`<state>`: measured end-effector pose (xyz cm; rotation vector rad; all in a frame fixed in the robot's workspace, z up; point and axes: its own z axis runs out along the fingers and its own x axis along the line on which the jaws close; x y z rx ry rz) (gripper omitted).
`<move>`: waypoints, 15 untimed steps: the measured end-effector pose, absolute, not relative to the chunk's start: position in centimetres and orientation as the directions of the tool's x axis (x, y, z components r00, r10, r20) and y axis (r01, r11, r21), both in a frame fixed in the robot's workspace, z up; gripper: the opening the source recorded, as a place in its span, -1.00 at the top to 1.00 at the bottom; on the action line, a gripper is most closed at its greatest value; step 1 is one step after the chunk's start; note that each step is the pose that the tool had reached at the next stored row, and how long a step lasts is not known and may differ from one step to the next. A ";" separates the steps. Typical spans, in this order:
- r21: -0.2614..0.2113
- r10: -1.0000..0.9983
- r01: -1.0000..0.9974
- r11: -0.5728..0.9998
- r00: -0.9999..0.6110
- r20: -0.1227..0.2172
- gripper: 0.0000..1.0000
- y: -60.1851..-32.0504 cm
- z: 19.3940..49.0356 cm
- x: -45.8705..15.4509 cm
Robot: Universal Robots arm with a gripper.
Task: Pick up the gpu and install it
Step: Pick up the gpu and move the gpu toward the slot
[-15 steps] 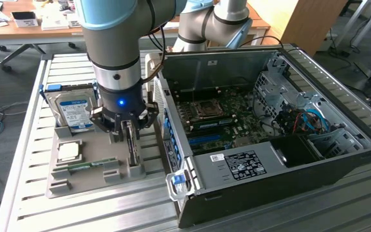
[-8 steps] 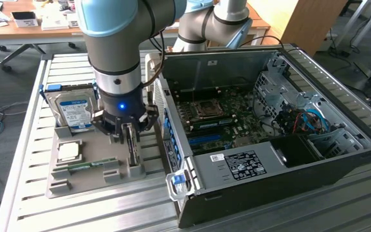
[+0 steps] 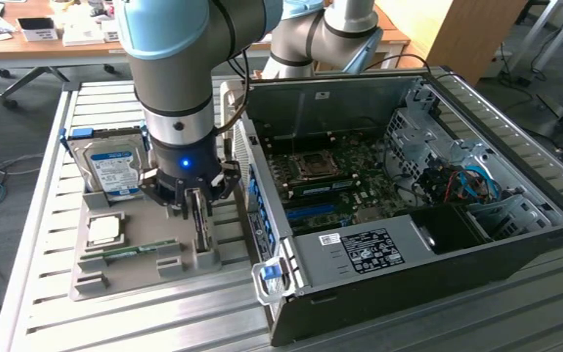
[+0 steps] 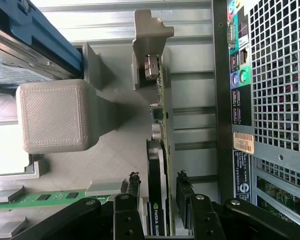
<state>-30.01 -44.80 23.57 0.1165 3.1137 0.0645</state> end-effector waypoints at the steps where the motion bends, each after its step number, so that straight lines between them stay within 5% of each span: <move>1: 0.042 0.075 0.074 0.996 -0.997 -0.024 0.14 -44.8 23.6 -30.0; 15: 0.042 0.075 0.074 0.996 -0.997 -0.023 0.14 -44.7 23.4 -30.0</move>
